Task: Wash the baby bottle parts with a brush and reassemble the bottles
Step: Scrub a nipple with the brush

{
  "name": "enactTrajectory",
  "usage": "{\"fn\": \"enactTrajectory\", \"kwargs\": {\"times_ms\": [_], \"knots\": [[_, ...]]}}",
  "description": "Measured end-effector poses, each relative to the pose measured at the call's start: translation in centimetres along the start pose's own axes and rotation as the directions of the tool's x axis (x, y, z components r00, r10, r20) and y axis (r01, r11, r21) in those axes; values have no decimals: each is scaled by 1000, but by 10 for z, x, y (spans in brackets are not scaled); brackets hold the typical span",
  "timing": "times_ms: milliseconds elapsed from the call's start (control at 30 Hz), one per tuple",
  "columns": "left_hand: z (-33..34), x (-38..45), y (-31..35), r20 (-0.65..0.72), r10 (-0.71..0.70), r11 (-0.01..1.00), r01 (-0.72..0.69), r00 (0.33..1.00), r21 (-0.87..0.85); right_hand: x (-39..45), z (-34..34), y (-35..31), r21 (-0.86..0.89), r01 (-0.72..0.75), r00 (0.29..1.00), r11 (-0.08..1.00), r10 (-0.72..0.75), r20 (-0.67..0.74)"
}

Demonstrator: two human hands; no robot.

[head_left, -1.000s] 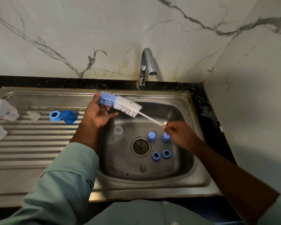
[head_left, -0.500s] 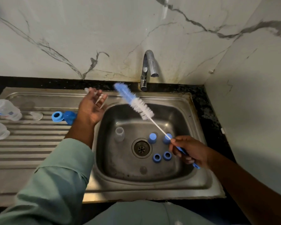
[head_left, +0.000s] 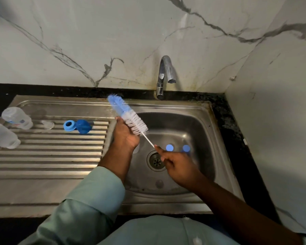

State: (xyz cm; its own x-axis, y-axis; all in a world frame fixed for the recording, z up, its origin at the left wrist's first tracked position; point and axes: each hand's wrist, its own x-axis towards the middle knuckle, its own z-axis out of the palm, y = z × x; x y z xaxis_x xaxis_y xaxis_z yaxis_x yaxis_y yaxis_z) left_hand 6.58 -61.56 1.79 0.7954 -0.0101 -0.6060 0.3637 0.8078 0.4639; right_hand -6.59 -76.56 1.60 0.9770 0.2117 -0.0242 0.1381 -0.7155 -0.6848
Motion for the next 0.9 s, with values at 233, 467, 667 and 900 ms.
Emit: {"fn": "enactTrajectory", "kwargs": {"times_ms": [233, 467, 667, 900], "knots": [[12, -10, 0, 39, -100, 990, 96, 994, 104, 10, -10, -24, -256, -63, 993, 965, 87, 82], [13, -11, -13, 114, -193, 977, 180, 975, 117, 25, -20, -18, -289, -114, 993, 951, 121, 7], [11, -11, -5, 120, -216, 970, 198, 969, 144, 13, -23, -5, -238, -54, 995, 970, 72, 65], [12, -8, 6, 151, -185, 980, 171, 971, 99, 17, -23, -2, 507, -224, 975, 833, 199, 103]]}}
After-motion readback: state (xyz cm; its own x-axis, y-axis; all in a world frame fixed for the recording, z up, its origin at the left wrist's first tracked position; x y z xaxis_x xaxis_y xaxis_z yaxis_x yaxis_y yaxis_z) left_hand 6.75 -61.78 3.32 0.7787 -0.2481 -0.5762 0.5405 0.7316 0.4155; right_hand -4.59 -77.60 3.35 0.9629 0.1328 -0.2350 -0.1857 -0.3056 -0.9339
